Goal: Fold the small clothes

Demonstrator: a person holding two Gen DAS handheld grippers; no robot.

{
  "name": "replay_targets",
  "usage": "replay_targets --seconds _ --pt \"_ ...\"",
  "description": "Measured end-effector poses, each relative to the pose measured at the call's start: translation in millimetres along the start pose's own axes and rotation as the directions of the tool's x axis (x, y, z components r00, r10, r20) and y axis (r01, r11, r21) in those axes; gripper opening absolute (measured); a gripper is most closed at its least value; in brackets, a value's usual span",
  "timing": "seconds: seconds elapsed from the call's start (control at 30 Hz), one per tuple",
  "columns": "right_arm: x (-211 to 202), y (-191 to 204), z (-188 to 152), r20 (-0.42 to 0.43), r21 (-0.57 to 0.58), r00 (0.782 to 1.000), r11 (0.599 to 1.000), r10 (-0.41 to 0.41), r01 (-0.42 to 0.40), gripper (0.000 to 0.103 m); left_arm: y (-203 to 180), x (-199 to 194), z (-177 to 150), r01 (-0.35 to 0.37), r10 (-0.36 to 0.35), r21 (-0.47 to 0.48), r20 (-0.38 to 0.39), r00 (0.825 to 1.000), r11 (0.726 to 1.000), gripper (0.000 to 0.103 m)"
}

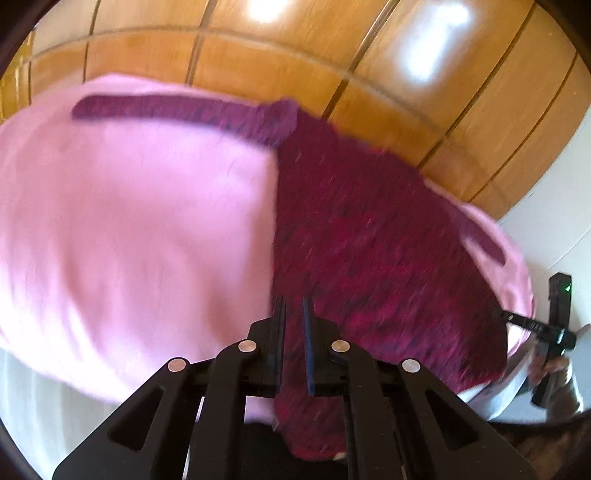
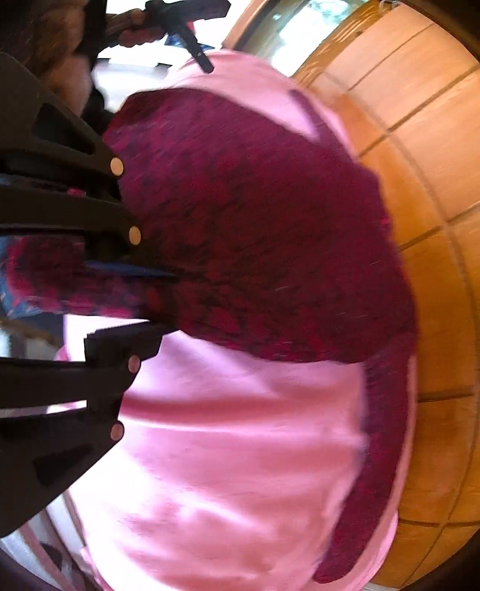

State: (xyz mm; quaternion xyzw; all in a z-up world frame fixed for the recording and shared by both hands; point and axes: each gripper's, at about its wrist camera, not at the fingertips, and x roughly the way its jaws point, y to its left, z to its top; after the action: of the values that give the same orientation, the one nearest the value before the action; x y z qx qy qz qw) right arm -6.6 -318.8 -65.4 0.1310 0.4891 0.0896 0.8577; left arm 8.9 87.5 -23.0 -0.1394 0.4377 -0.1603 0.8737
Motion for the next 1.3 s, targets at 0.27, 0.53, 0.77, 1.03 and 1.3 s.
replay_targets --seconds 0.27,0.53,0.77,1.03,1.3 --pt "43 1 -14 -0.085 -0.010 0.995 0.998 -0.056 0.056 0.059 -58 67 29 0.010 -0.011 0.123 0.011 1.000 0.992 0.048" --pt "0 -64 5 0.093 0.201 0.994 0.977 0.058 -0.076 0.055 -71 131 39 -0.073 0.087 0.180 -0.068 0.994 0.981 0.048" --pt "-11 -211 62 0.375 0.644 0.925 0.734 -0.061 -0.213 0.050 -51 138 39 -0.028 0.037 0.112 -0.084 0.996 0.993 0.048" --pt "36 -292 90 0.331 0.856 0.918 0.479 -0.218 -0.195 0.030 -56 141 39 -0.038 0.049 0.110 -0.092 0.995 0.993 0.048" --pt "26 -306 112 0.199 0.857 0.900 0.515 -0.388 0.033 0.008 -52 144 41 -0.024 0.035 0.108 -0.108 0.994 0.994 0.048"
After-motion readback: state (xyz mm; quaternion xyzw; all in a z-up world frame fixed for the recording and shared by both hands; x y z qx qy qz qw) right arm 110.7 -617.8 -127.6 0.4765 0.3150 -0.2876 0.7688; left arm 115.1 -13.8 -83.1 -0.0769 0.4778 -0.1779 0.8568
